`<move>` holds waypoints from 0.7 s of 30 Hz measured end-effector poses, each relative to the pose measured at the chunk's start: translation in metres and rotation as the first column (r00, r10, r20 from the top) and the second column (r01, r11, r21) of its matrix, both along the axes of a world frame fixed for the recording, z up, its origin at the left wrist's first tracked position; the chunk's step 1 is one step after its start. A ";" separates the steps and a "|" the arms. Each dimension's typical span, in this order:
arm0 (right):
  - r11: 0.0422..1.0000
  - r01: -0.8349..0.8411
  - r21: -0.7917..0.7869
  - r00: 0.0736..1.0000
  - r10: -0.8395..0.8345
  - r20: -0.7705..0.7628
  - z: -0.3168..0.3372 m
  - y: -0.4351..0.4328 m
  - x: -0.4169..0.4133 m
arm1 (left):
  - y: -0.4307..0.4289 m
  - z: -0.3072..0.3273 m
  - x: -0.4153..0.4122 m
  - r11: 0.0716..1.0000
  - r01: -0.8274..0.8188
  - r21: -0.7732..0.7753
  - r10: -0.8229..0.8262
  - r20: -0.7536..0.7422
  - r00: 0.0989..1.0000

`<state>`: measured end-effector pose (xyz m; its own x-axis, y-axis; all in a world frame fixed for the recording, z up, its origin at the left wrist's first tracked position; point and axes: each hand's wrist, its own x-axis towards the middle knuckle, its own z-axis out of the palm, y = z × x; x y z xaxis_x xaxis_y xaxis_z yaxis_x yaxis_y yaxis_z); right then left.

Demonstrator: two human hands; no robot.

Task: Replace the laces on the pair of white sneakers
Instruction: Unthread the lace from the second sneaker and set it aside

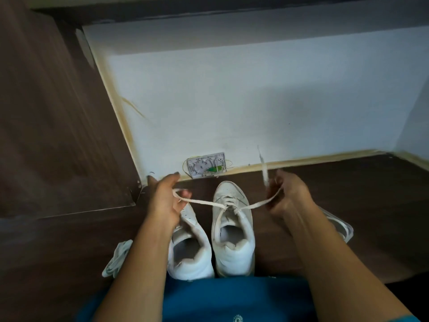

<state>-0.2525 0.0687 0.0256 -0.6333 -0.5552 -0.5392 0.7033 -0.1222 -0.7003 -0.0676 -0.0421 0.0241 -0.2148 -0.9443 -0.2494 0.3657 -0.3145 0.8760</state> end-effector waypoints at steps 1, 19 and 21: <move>0.985 -0.048 0.163 0.982 0.077 -0.175 -0.001 -0.001 0.001 | -0.001 -0.001 0.001 0.999 0.003 -0.045 0.009 0.267 0.964; 0.693 -0.090 0.716 -0.275 0.673 -0.686 -0.013 -0.021 0.026 | 0.024 -0.012 -0.030 0.566 0.753 -0.336 0.084 0.932 0.353; 0.694 -0.103 0.713 -0.217 0.684 -0.697 -0.011 -0.018 0.023 | 0.021 -0.011 -0.029 0.571 0.760 -0.311 0.048 0.937 0.347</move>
<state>-0.2292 0.0510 0.0147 -0.3286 -0.9403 0.0888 -0.8198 0.2373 -0.5212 -0.0965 -0.0206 0.0130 -0.6545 -0.7543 0.0518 -0.5939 0.5553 0.5821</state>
